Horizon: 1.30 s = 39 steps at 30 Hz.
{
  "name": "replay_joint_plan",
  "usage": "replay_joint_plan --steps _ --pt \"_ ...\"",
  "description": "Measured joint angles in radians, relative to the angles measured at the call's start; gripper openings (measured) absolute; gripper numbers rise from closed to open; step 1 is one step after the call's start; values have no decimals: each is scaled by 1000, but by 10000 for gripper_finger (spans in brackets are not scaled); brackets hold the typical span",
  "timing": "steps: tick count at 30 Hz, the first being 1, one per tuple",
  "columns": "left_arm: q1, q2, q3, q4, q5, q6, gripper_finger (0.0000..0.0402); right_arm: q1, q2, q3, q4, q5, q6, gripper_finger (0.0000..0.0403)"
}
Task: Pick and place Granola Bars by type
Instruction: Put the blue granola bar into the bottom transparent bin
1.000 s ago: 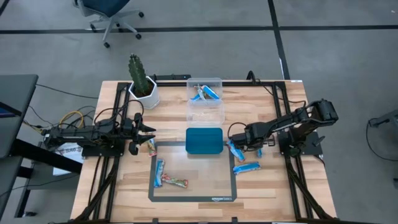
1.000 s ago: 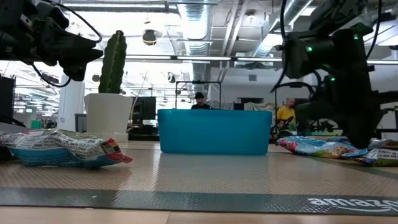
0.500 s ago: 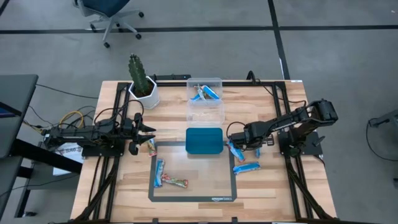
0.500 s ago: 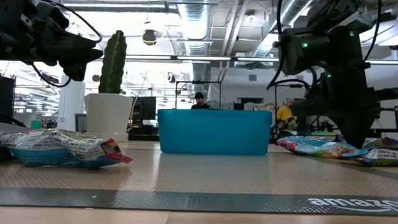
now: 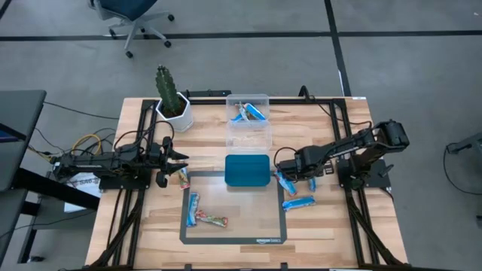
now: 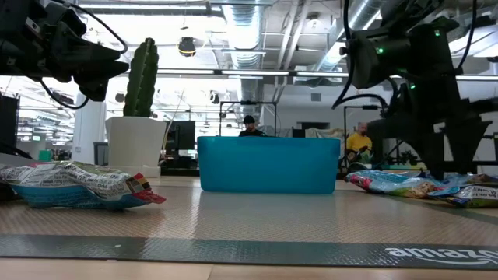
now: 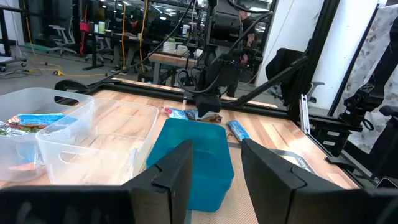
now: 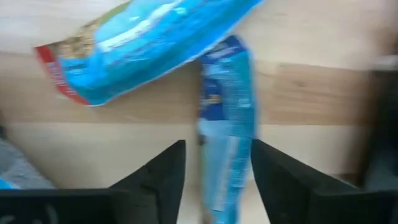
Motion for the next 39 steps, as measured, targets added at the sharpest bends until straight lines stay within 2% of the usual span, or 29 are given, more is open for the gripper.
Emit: replay_joint_plan --steps 4,8,16,22,26,35,39 --pt "0 0 0 0 0 0 129 2 0 20 -79 4 0 195" --pt "0 0 0 0 0 0 129 3 0 20 -78 0 -1 205" --pt "0 0 0 0 0 0 129 19 0 -64 40 -67 19 197" --pt "0 0 0 0 0 0 129 22 0 -87 98 -72 34 185" --pt "0 0 0 0 0 0 129 22 0 -87 106 -69 30 164" --pt "0 0 0 0 0 0 129 22 0 -87 124 -60 28 72" --pt "0 0 0 0 0 0 129 23 -1 -87 135 -51 42 50"
